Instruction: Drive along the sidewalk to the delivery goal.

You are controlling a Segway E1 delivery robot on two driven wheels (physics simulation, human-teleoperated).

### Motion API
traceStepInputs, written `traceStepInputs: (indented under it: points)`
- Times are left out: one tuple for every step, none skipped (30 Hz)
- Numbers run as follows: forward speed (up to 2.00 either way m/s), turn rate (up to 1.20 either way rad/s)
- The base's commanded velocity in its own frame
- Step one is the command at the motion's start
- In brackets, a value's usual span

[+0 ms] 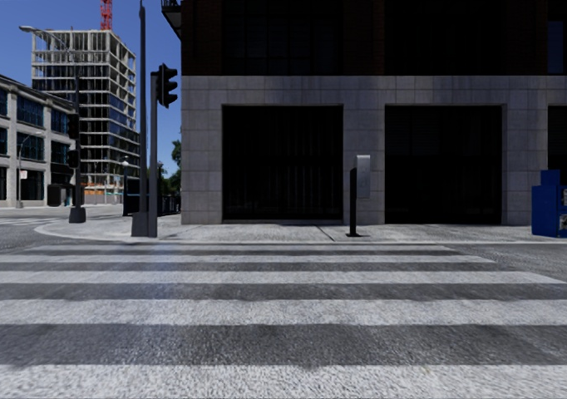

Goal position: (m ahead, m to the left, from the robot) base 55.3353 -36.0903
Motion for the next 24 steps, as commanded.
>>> traceStepInputs:
  points:
    - [2.0,0.1]
    - [2.0,0.1]
    - [2.0,0.1]
    - [2.0,0.1]
    - [2.0,0.1]
    - [2.0,0.1]
    - [2.0,0.13]
    - [2.0,0.16]
    - [2.0,0.17]
    - [2.0,0.18]
    - [2.0,0.18]
    - [2.0,0.18]
    - [2.0,0.18]
    - [2.0,0.18]
    - [2.0,0.18]
    - [2.0,0.18]
    - [2.0,0.18]
    - [2.0,0.18]
    - [2.0,0.18]
    - [2.0,0.18]
    - [2.0,0.18]
    - [1.9,0.18]
    - [1.9,0.18]
    - [1.79,0.18]
